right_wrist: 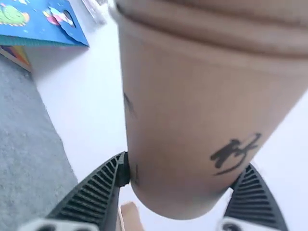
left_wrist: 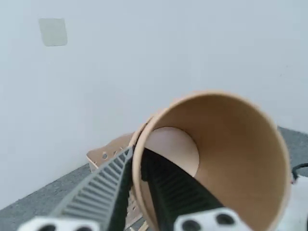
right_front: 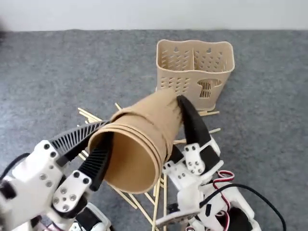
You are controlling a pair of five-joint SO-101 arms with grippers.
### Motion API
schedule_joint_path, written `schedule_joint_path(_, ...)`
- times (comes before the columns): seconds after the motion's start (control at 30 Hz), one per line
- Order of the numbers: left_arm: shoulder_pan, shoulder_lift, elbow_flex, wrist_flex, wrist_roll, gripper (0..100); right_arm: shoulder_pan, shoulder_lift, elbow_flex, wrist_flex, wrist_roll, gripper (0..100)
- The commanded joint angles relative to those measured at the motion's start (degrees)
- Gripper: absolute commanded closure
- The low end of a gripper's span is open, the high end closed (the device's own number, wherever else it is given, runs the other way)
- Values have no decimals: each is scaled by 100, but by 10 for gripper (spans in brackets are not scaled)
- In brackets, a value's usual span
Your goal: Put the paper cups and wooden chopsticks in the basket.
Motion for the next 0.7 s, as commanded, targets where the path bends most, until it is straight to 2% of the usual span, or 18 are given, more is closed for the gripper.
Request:
schedule_joint_path(0.0,-492,97,505,-167,-466,984,-321,4,-26,-119,316,775)
schedule_joint_path(0.1,-1231,97,1218,-659,-633,979,-356,4,9,-119,308,775)
schedule_joint_path(0.2,-1582,88,1798,-1055,-598,908,-356,4,220,-119,281,773)
schedule_joint_path(0.33,-1644,88,2176,-1178,-527,816,-356,4,343,-119,-185,772)
schedule_joint_path(0.67,-1600,88,2404,-1187,-413,829,-356,4,343,-154,-369,772)
